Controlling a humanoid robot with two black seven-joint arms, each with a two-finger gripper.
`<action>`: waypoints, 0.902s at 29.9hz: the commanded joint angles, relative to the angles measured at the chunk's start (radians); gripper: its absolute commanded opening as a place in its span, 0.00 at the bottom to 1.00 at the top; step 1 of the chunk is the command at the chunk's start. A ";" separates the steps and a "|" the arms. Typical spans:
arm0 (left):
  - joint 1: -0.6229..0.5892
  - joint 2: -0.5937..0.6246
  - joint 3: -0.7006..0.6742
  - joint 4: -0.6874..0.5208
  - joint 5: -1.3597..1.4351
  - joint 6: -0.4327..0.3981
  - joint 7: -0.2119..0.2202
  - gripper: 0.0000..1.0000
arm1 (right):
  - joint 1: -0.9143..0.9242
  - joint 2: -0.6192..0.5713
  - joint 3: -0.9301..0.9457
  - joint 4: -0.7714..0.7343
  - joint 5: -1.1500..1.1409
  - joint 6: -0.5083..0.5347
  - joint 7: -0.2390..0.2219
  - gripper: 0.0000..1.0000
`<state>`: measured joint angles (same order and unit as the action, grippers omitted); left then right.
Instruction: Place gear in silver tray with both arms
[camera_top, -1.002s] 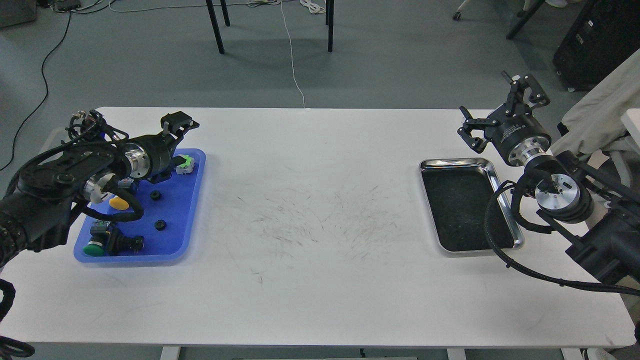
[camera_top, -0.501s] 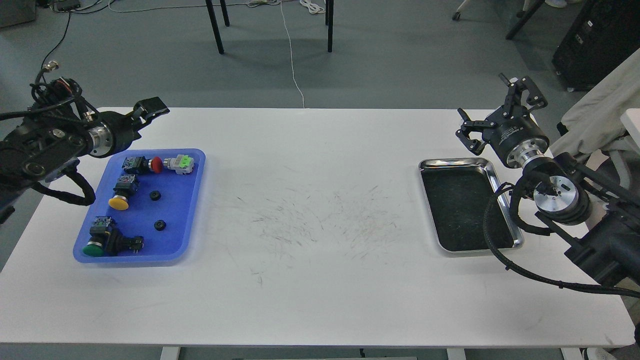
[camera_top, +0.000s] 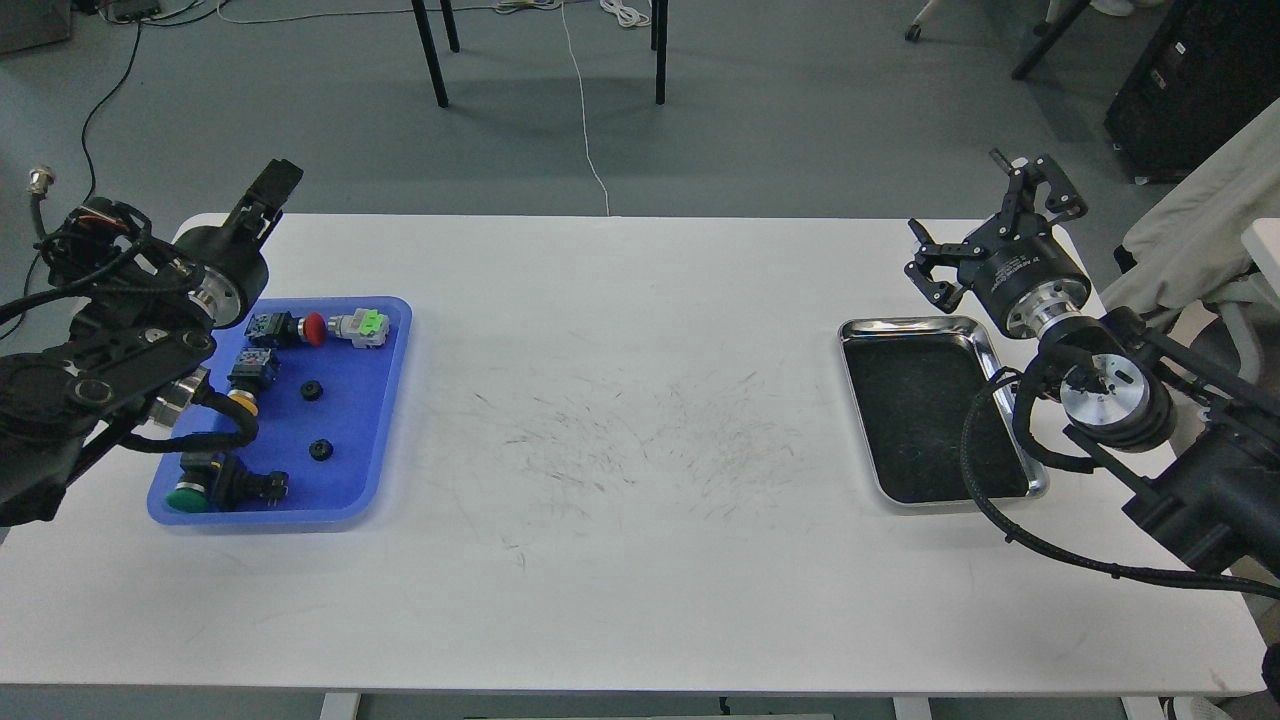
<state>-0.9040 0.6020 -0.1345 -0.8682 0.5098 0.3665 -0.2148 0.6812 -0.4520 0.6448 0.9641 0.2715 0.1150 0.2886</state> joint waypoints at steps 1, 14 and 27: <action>0.072 0.001 -0.127 -0.023 -0.131 0.032 -0.014 0.98 | -0.002 0.001 0.003 0.001 0.000 -0.002 0.000 0.99; 0.094 0.031 0.071 -0.051 -0.201 0.088 -0.009 0.98 | -0.017 0.003 0.006 0.001 0.000 0.000 0.000 0.99; -0.137 0.107 0.580 -0.063 0.045 0.026 -0.021 0.98 | -0.017 0.004 0.004 0.004 0.000 0.000 0.000 0.99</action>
<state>-1.0057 0.7094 0.3421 -0.9307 0.4940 0.3878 -0.2367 0.6627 -0.4480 0.6505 0.9662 0.2715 0.1153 0.2895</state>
